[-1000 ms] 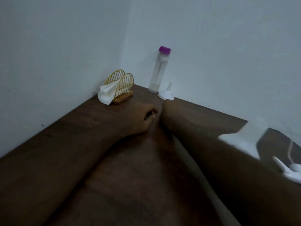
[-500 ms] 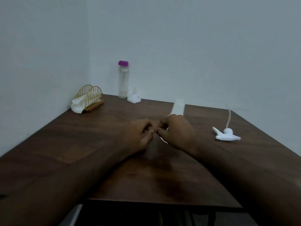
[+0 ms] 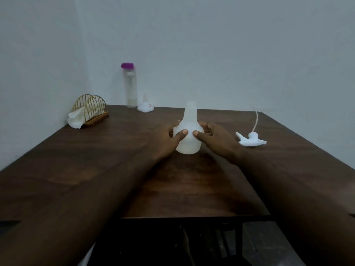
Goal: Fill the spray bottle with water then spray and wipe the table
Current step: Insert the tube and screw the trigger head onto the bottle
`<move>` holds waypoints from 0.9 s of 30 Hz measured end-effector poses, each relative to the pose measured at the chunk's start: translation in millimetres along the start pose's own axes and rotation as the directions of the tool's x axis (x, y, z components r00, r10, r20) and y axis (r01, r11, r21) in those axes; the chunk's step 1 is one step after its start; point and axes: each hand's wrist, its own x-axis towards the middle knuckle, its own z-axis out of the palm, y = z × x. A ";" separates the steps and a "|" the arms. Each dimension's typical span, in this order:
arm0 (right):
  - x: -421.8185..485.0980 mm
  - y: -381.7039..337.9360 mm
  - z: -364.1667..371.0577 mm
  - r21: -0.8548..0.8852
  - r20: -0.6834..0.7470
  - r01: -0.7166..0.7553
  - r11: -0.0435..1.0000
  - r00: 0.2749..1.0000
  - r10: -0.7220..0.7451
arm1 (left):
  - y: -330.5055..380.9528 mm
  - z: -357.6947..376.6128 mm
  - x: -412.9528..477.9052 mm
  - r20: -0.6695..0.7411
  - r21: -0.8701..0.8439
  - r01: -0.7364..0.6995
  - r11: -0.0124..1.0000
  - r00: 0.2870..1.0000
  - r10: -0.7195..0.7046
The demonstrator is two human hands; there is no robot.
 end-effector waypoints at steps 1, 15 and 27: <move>-0.7 1.7 -4.0 0.025 0.032 0.015 1.000 0.999 -0.016 | -0.2 -0.7 -1.3 -0.009 0.003 -0.007 1.000 1.000 0.007; -10.9 30.3 -58.2 -0.359 -0.181 -0.061 0.931 0.983 -0.005 | 27.4 8.3 -33.0 -0.276 0.201 -0.519 0.831 0.784 0.556; 12.2 93.5 -82.9 -0.609 -0.155 -0.293 0.737 0.955 0.251 | 90.8 95.8 6.5 -0.074 0.080 -0.458 0.885 0.883 0.463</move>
